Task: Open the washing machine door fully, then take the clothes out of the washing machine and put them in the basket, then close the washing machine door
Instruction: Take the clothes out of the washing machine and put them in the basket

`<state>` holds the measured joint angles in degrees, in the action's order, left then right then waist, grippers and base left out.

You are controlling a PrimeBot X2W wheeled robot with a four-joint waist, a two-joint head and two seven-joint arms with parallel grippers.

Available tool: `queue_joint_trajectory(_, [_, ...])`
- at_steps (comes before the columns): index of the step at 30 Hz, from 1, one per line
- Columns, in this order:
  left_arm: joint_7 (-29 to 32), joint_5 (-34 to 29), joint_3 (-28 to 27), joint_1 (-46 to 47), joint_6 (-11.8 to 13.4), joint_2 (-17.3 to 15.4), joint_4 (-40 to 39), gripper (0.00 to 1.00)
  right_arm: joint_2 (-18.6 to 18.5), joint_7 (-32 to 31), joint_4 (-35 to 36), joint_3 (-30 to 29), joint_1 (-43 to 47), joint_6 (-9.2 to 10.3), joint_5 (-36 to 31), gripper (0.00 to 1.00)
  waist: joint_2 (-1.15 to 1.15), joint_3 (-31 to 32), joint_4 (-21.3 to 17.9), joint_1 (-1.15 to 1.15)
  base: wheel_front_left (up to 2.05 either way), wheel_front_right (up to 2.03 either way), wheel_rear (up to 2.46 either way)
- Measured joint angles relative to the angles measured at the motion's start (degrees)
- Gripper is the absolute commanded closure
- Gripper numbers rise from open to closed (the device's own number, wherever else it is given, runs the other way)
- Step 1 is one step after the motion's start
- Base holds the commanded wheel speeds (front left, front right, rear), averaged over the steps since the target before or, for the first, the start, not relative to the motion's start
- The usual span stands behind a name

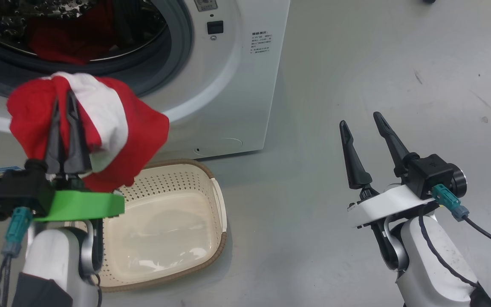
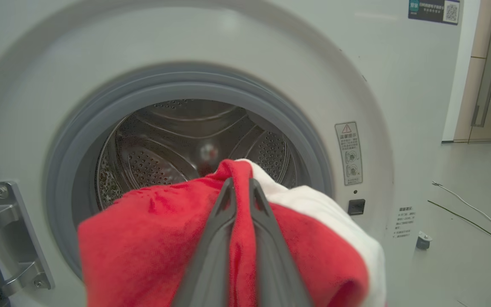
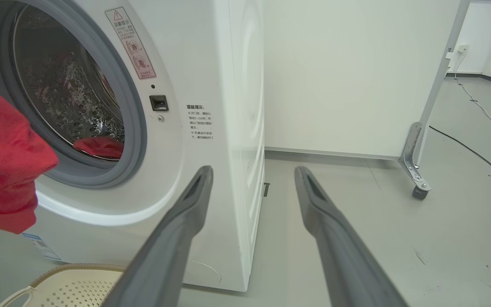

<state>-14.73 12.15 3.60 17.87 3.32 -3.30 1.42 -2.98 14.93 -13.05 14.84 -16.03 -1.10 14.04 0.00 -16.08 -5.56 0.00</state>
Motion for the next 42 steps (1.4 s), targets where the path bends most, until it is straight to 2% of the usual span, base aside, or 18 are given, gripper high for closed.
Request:
queue_joint_trajectory(6, [0.4,2.0,0.8,-6.5,0.8,0.6,4.1,1.00,0.0,0.0,0.9,1.1,0.1,-0.35,0.4,0.00,0.00,-1.0,-0.7,0.00,0.00,0.00,0.00])
queue_joint_trajectory(8, [1.1,3.6,0.7,-9.2,1.0,0.7,8.0,1.00,0.0,0.0,1.6,1.3,0.1,-0.35,0.5,0.00,0.00,-1.8,-1.3,0.00,0.00,0.00,0.00])
queue_joint_trajectory(15, [2.1,5.4,0.4,-9.5,1.0,0.6,15.0,1.00,0.0,0.0,3.6,2.3,-0.3,-0.26,1.1,0.00,0.00,-4.9,-2.8,0.00,0.00,0.00,0.00])
queue_joint_trajectory(24, [3.6,7.0,-1.7,-3.9,1.0,0.6,22.8,1.00,0.0,0.0,6.2,4.0,-2.5,-0.18,3.0,0.00,0.00,-10.8,-5.1,0.00,0.00,0.00,0.00])
queue_joint_trajectory(29, [4.4,7.3,-2.2,0.4,1.0,0.2,26.7,1.00,0.0,0.0,8.0,4.0,-4.1,0.74,3.3,0.00,0.00,-14.5,-6.5,0.00,0.00,0.00,0.00])
queue_joint_trajectory(42, [5.4,9.9,-4.8,8.0,1.0,-0.7,37.0,1.00,0.0,0.0,10.1,4.0,-8.0,1.34,3.7,0.00,0.00,-23.6,-8.6,0.01,0.00,0.00,0.00])
